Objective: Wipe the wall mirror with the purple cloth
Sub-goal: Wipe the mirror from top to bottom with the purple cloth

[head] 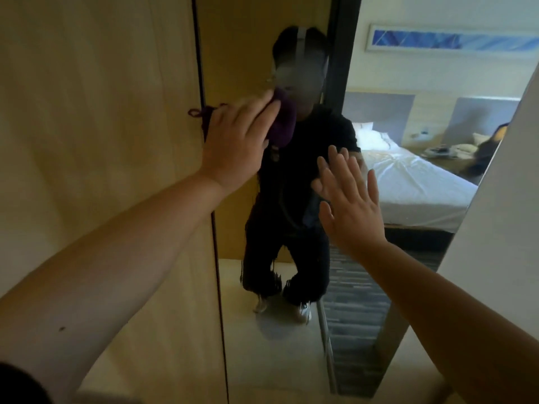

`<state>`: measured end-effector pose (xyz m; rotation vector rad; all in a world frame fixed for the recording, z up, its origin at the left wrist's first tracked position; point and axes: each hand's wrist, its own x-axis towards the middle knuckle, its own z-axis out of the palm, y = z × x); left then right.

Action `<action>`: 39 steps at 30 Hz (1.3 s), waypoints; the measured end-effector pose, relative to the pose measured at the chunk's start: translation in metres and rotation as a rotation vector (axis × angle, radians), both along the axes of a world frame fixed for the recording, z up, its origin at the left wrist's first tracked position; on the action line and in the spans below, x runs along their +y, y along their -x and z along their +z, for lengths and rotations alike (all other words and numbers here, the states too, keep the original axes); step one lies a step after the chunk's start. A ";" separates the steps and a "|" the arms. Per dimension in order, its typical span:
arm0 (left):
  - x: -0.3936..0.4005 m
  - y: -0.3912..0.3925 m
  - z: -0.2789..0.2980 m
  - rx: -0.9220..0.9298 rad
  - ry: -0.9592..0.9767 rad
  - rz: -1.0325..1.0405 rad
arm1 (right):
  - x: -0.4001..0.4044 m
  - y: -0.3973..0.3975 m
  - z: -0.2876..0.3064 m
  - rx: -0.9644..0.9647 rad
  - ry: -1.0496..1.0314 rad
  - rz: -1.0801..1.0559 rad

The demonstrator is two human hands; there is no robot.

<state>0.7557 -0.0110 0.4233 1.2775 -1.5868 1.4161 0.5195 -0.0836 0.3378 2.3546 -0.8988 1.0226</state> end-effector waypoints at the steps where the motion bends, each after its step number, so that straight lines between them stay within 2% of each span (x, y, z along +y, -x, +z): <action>1: -0.008 0.003 0.010 -0.014 0.037 0.008 | -0.004 0.001 -0.004 -0.007 0.022 0.000; 5: -0.034 0.005 0.017 -0.066 0.122 0.009 | -0.025 -0.003 -0.025 -0.054 0.145 0.013; 11: -0.053 -0.015 -0.049 -0.195 0.137 0.010 | -0.059 -0.018 -0.063 -0.112 0.266 -0.022; 14: -0.036 -0.012 -0.039 -0.214 0.207 0.043 | -0.065 -0.022 -0.066 -0.112 0.320 -0.094; 19: -0.013 -0.004 -0.016 -0.070 0.253 0.102 | -0.070 -0.025 -0.069 -0.156 0.367 -0.102; 24: -0.014 -0.011 0.001 -0.174 0.260 0.091 | -0.074 -0.026 -0.070 -0.161 0.397 -0.106; 26: -0.017 -0.013 0.011 -0.172 0.227 0.104 | -0.075 -0.025 -0.069 -0.174 0.411 -0.096; 29: -0.026 -0.022 0.014 -0.142 0.044 0.095 | -0.076 -0.025 -0.071 -0.179 0.425 -0.093; 31: -0.030 -0.029 0.002 -0.116 -0.048 0.085 | -0.078 -0.026 -0.071 -0.193 0.441 -0.073; 34: -0.032 -0.030 -0.037 -0.164 -0.023 0.095 | -0.081 -0.024 -0.071 -0.197 0.457 -0.059; 39: -0.033 -0.028 -0.150 -0.227 -0.020 0.075 | -0.080 -0.024 -0.071 -0.216 0.440 -0.050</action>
